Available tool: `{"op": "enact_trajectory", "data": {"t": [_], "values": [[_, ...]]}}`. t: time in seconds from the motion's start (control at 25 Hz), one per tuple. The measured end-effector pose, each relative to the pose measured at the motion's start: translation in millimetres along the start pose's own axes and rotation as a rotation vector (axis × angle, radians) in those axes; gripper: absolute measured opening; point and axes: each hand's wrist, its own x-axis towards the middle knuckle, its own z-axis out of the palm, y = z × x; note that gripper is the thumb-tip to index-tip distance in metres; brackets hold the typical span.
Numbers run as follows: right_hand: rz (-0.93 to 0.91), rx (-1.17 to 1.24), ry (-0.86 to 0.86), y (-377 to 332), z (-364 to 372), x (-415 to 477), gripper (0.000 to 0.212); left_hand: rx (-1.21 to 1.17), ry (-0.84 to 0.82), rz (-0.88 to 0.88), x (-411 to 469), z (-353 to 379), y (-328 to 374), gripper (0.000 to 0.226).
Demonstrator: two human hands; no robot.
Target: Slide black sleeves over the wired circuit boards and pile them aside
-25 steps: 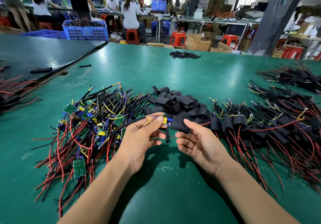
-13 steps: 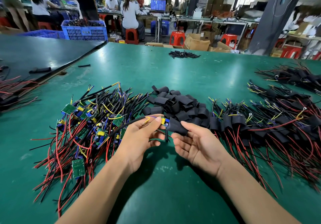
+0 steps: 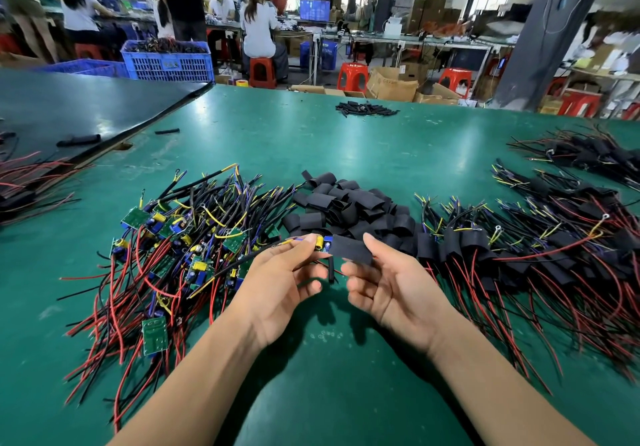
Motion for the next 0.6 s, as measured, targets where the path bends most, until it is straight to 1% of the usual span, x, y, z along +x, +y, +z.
{"op": "enact_trajectory", "data": {"t": [0.16, 0.2, 0.28, 0.36, 0.44, 0.6], "values": [[-0.362, -0.188, -0.026, 13.4, 2.7, 4.2, 0.046, -0.004, 0.002, -0.007, 1.7, -1.6, -0.2, 0.025], [-0.435, -0.236, -0.020, 16.0, 2.2, 4.6, 0.044, 0.001, -0.005, -0.021, 1.7, -2.0, -0.3, 0.027], [-0.531, -0.296, 0.016, 17.9, 0.6, 4.4, 0.032, 0.009, -0.020, -0.050, 1.8, -1.7, -0.9, 0.031], [-0.541, -0.269, 0.016, 16.9, 0.8, 2.8, 0.024, -0.004, -0.029, -0.070, 2.4, -1.0, -2.0, 0.031], [-0.520, -0.227, -0.014, 16.4, 1.0, 2.7, 0.024, -0.012, -0.037, -0.076, 3.0, -1.1, -2.8, 0.030], [-0.488, -0.171, -0.035, 18.6, 2.9, 4.9, 0.016, -0.019, -0.042, -0.076, 2.2, -1.7, -3.1, 0.028]]}}
